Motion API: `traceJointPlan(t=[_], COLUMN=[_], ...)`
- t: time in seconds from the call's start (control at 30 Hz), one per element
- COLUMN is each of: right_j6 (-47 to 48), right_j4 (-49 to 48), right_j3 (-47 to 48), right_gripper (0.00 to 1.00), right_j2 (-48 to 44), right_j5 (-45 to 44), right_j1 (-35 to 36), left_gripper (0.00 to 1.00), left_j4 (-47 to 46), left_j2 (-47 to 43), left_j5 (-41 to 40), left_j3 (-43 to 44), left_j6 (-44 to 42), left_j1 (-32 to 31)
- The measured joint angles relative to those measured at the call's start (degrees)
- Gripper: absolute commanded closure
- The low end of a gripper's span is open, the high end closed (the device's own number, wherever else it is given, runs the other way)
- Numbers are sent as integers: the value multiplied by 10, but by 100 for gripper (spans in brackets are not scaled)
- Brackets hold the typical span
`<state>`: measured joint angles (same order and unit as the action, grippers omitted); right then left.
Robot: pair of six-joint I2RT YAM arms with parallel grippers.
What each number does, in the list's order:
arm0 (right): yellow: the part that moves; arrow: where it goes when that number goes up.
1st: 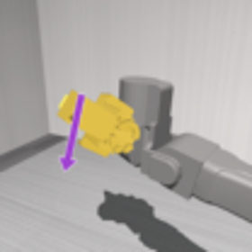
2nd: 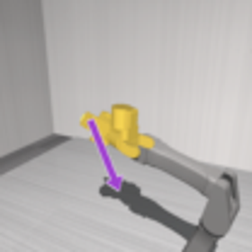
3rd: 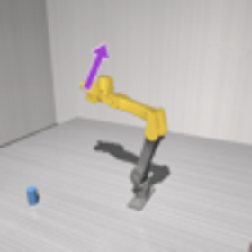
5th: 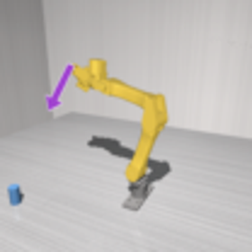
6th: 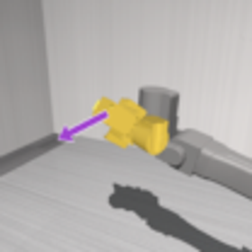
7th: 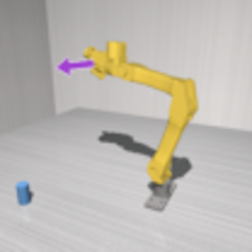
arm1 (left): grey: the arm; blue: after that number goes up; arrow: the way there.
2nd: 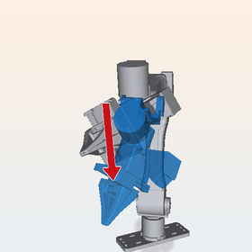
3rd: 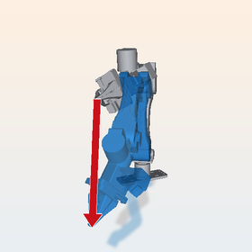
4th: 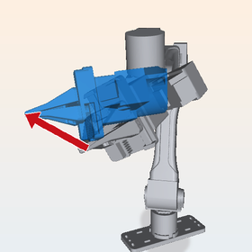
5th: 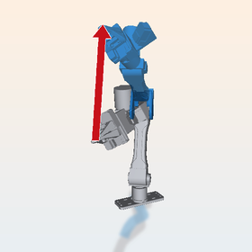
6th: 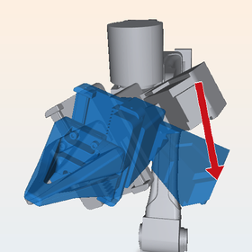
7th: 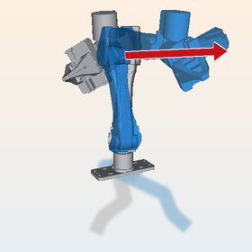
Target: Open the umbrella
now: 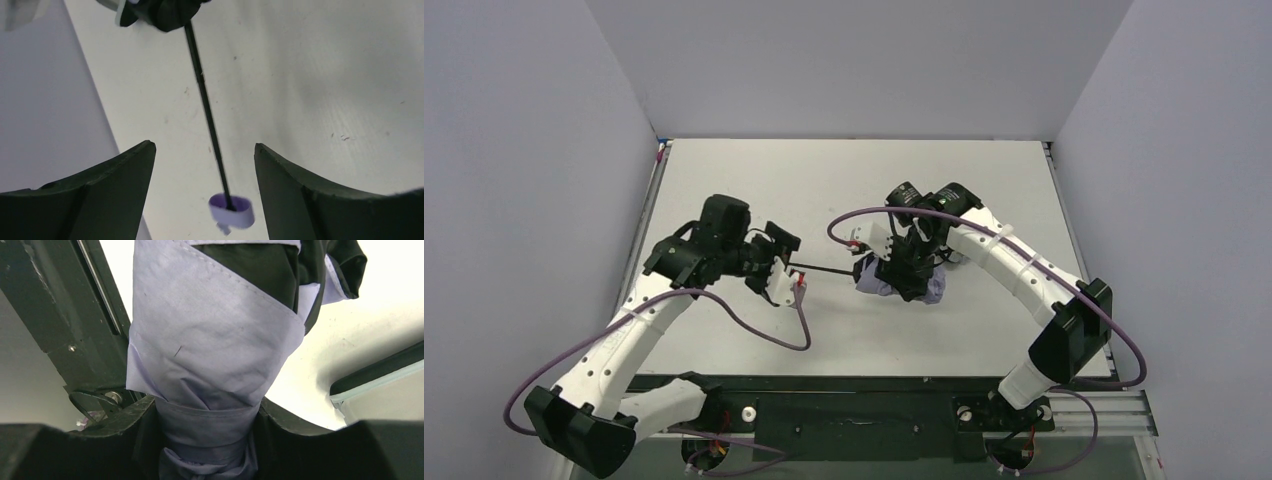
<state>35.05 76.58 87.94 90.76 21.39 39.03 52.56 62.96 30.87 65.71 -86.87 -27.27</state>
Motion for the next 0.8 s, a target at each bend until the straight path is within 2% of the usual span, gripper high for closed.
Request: traceJointPlan(t=[0.1, 0.2, 0.37, 0.5, 0.63, 0.8], right_j6=[-4, -4, -3, -2, 5, 25], right_j4=[1, 1, 7, 12, 19, -1], right_j3=[18, 25, 25, 25, 19, -24], right_gripper=[100, 100, 100, 100, 100, 100], right_j2=[0, 0, -1, -3, -8, -30], right_j5=[15, 26, 35, 40, 42, 50], right_j1=[0, 3, 20, 25, 21, 13], left_gripper=[30, 31, 55, 60, 66, 74], left_j4=[3, -14, -50, -53, -59, -71], left_j2=[21, 45, 72, 93, 99, 99], left_j5=[-10, -36, -95, -156, -207, -232], left_j3=[-3, -19, -45, -48, -79, -147], left_j6=[49, 88, 119, 117, 112, 69], left_j1=[-56, -85, -108, -118, -96, 16])
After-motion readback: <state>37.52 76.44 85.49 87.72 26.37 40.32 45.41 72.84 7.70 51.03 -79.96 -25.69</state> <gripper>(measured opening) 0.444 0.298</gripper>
